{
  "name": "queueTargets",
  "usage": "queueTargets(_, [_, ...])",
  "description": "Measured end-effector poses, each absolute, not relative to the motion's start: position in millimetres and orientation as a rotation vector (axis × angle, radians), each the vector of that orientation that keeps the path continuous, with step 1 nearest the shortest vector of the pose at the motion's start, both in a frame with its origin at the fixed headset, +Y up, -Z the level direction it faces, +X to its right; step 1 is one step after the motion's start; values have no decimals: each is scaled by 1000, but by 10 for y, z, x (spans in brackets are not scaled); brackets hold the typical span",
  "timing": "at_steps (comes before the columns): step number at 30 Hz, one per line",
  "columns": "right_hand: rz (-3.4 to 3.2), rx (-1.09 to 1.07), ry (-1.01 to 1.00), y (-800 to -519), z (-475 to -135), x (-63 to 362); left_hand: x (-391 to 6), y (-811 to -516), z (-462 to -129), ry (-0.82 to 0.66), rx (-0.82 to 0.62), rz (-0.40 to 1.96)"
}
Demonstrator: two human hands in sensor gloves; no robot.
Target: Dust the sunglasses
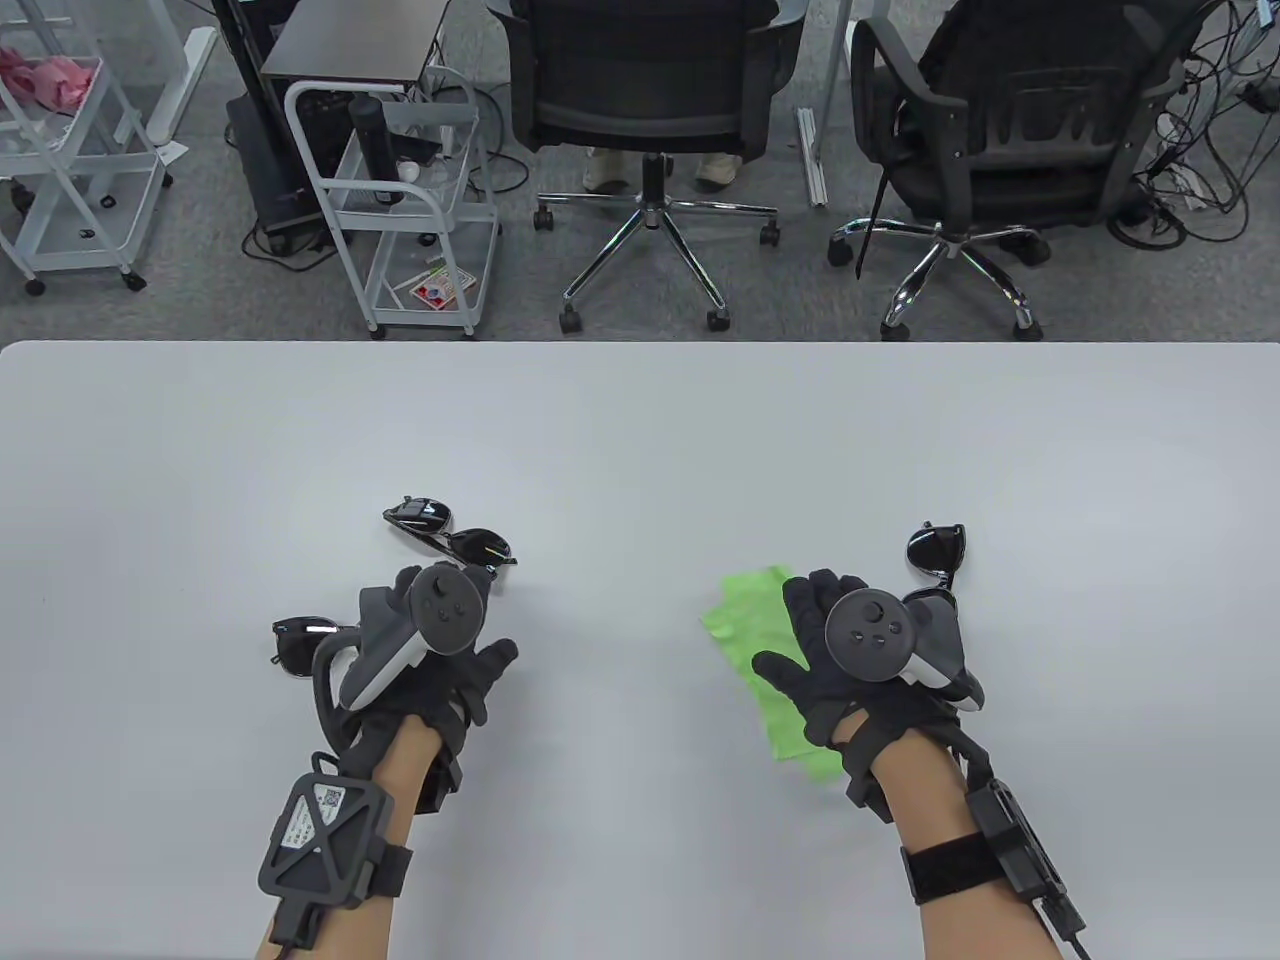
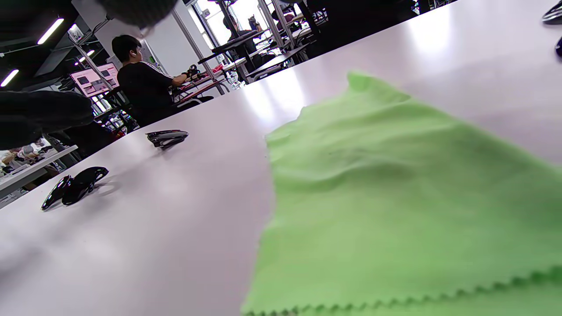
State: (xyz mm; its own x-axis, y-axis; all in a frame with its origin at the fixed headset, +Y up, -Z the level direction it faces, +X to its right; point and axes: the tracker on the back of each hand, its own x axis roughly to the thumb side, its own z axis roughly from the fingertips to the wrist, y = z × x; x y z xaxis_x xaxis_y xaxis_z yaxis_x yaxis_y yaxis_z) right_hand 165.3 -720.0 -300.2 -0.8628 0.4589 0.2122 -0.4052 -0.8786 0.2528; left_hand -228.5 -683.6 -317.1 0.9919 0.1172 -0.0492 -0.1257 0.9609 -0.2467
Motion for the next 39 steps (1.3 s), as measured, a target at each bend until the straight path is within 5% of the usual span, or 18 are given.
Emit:
queueTargets(7, [2646,368,289,-7205,-3009,1662,-2772,-6971,-3310,170,-301,-217])
queueTargets(14, [2647,378,301,-7208,-2999,1652,-3118,-7313,-3410,248,-281,-192])
queueTargets(22, [2647,395,303,-7205,-2997,1631,-3251,-7386,-3406,327,-273,-248])
queueTargets(32, [2637,466,275,-7130,-2949,1519,-2932,-7126,-3370,234,-133,-116])
queueTargets(39, [2579,631,134,-6943,-2866,1272,-2088,-6719,-3196,-49,-80,167])
